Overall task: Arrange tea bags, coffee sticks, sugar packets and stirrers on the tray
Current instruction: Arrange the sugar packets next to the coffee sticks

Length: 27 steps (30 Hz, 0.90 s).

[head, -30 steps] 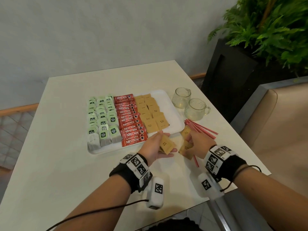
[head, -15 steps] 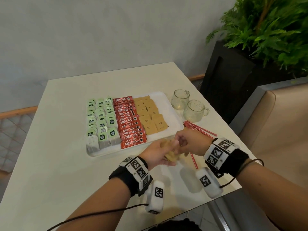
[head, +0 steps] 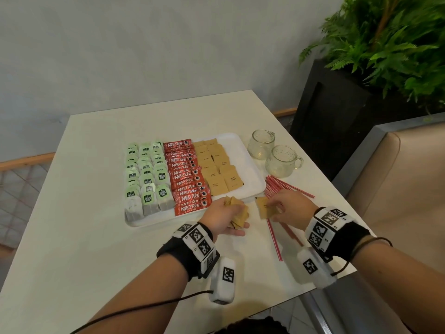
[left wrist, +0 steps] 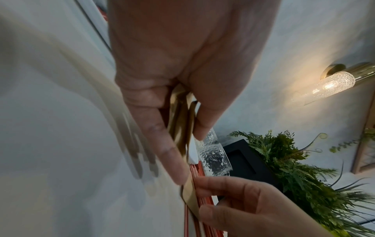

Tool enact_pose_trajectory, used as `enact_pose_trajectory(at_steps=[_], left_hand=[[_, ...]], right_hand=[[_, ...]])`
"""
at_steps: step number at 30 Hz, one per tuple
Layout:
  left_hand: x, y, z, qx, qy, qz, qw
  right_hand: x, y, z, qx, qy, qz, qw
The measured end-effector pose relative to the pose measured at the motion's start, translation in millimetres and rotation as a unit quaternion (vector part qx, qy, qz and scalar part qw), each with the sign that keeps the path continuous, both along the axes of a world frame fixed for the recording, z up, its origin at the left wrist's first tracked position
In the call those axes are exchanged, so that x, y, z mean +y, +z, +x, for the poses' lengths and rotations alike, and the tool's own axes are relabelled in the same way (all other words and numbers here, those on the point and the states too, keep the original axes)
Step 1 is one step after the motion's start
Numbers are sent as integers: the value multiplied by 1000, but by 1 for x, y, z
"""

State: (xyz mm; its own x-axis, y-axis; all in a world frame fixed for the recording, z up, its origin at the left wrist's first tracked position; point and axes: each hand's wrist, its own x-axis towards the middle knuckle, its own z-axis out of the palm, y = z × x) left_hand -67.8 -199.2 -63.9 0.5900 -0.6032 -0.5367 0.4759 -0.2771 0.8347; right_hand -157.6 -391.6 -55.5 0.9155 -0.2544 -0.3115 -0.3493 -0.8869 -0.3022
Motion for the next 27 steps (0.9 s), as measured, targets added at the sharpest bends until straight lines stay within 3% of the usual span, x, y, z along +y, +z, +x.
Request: enact_pose_trajectory(at_steps=[21,27], left_hand=[[4,-3,4,-7,-12,15,1000],[7,-5,4,-23,-24,19,999]], right_hand=[[2,5,29,72,-24,22,997],[2,0,29,38,-5,27,999]])
